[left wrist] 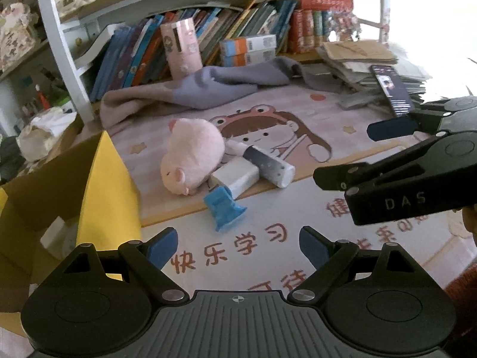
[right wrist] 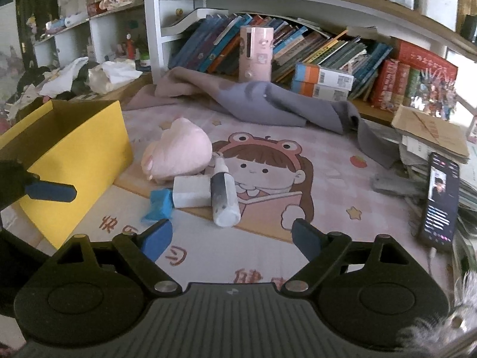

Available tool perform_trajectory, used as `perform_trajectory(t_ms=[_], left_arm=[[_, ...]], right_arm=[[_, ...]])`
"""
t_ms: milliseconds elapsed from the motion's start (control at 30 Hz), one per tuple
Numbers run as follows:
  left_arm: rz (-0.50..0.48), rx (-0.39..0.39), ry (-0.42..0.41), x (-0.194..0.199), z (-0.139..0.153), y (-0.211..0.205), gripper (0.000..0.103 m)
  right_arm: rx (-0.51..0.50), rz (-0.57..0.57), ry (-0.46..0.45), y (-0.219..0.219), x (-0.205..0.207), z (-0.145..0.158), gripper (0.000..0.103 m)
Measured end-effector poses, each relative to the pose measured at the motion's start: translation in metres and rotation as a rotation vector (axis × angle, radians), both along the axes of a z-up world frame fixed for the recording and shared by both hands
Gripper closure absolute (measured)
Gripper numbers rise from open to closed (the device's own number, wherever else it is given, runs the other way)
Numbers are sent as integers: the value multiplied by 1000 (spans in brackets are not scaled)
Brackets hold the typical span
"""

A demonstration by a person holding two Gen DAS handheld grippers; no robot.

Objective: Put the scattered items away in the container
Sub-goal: 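Move both tools toward the blue item and the spray bottle, then grasp the white-and-dark spray bottle with right tool while left tool grasps the blue item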

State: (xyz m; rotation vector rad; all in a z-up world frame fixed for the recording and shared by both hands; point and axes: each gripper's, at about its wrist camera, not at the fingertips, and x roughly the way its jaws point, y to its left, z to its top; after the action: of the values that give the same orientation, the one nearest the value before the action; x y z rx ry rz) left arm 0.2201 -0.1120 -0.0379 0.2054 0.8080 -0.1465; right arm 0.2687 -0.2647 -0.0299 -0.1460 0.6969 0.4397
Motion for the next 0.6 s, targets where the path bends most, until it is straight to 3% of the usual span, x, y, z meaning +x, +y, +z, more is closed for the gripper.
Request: perform_trajectory(t_ms=[600], left_arm=[[127,9,94,54,-40,-7,24]], right_arm=[[29,96,91,20,85,-36,26]])
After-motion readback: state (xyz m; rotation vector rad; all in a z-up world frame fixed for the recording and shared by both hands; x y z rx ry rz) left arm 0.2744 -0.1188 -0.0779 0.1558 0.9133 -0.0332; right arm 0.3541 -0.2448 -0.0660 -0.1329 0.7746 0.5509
